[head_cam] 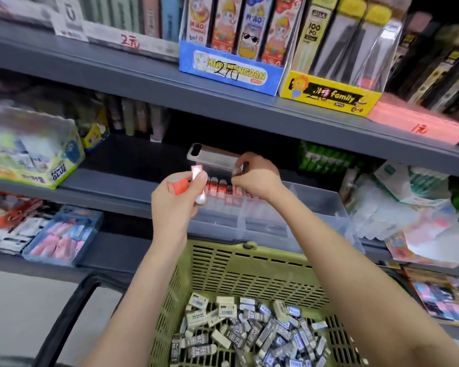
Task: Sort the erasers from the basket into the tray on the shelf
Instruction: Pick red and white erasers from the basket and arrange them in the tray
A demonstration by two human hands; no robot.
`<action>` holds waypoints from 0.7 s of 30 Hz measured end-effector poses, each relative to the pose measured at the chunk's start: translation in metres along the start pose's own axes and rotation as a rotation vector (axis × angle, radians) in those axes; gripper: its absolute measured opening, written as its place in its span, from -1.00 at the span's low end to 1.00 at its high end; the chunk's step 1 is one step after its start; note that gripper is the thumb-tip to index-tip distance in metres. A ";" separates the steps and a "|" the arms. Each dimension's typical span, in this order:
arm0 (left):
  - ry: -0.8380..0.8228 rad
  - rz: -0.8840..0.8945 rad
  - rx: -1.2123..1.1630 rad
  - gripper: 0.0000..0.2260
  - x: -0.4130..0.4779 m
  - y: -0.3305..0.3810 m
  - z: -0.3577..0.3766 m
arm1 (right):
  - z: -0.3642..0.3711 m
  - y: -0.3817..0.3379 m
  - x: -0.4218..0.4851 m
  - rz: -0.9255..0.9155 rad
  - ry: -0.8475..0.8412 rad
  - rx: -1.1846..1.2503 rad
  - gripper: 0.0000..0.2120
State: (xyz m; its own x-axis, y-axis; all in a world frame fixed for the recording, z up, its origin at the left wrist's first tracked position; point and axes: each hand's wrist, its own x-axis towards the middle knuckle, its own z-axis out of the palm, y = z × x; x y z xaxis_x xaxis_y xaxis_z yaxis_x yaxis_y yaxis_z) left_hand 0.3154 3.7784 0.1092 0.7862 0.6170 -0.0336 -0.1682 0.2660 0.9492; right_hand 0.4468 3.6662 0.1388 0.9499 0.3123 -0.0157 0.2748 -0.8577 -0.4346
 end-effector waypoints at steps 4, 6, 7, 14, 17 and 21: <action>-0.021 -0.001 -0.044 -0.96 0.001 -0.001 -0.003 | 0.004 -0.006 0.010 -0.085 -0.075 -0.522 -0.78; -0.025 -0.006 -0.049 -0.95 0.001 0.000 -0.004 | 0.007 -0.006 0.013 -0.081 -0.075 -0.647 -0.69; -0.027 -0.008 -0.043 -0.95 0.001 0.000 -0.004 | 0.007 -0.005 0.013 -0.073 -0.083 -0.674 -0.65; -0.064 0.020 0.021 -0.92 0.001 -0.001 -0.006 | -0.008 -0.008 -0.021 -0.216 -0.065 0.189 -0.76; -0.109 0.058 0.068 -0.95 0.001 -0.001 -0.006 | -0.015 -0.020 -0.045 -0.223 -0.311 0.745 -0.86; -0.138 0.075 0.088 -0.91 -0.002 -0.001 -0.005 | -0.019 -0.026 -0.051 -0.244 -0.357 0.723 -0.94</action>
State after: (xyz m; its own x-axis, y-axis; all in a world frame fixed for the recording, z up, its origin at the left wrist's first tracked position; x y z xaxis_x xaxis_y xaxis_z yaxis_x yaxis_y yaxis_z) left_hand 0.3112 3.7805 0.1072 0.8485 0.5236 0.0761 -0.1816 0.1531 0.9714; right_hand 0.3944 3.6650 0.1681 0.7385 0.6697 -0.0777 0.1875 -0.3146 -0.9305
